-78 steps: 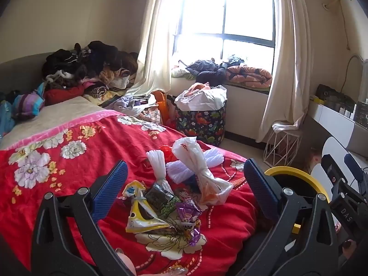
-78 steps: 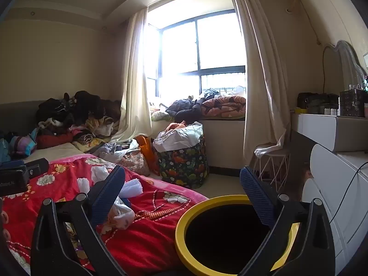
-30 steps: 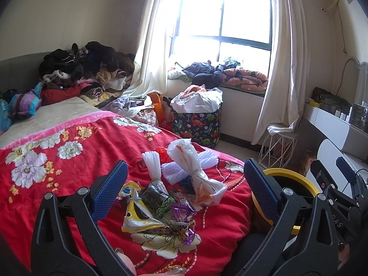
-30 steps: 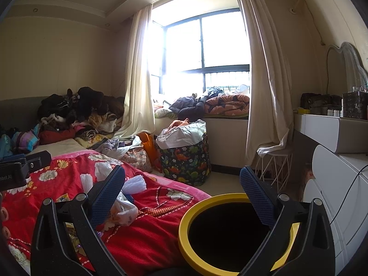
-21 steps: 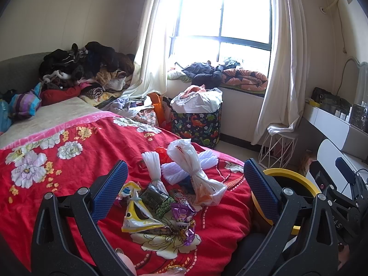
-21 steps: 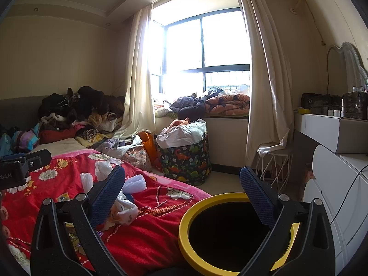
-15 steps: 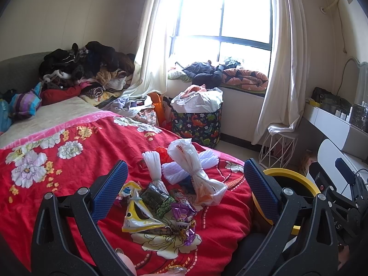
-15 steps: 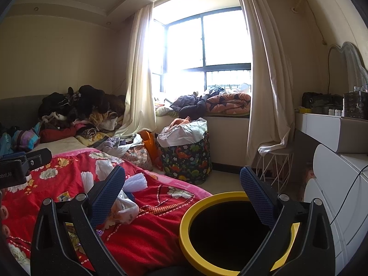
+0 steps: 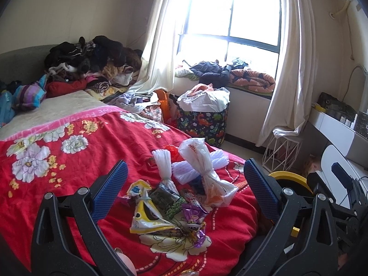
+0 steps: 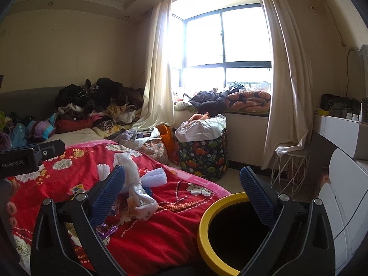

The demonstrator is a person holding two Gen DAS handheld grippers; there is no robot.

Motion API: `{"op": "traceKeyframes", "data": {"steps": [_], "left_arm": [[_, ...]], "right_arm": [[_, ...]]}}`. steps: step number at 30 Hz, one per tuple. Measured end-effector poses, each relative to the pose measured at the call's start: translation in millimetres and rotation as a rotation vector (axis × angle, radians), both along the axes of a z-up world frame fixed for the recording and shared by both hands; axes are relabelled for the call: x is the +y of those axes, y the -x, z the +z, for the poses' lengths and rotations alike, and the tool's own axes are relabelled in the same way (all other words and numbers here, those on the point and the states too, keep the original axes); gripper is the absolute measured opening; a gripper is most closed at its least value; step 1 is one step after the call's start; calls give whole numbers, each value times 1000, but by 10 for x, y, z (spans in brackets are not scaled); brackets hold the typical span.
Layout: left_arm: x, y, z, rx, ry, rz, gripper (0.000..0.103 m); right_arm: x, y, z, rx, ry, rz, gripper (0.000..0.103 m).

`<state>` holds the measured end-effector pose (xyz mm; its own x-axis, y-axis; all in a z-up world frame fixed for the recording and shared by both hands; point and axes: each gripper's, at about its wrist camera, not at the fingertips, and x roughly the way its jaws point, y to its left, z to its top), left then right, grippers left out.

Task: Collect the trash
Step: 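Grasp the white knotted plastic bag with the right tool while the left tool grasps the white foam mesh bundle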

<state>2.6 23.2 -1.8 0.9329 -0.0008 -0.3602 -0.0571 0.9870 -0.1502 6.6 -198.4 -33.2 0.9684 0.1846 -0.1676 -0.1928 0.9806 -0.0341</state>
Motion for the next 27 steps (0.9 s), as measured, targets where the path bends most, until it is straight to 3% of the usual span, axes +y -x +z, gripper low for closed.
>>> {"op": "traceKeyframes", "data": {"steps": [17,27], "left_arm": [[466,-301,-45,45,29,100,93],[478,-704,-90,115,15,52,93]], "right_arm": [[528,-393,-56,111,47,177,97],[428,-857,-212,240,22,141,97]]}}
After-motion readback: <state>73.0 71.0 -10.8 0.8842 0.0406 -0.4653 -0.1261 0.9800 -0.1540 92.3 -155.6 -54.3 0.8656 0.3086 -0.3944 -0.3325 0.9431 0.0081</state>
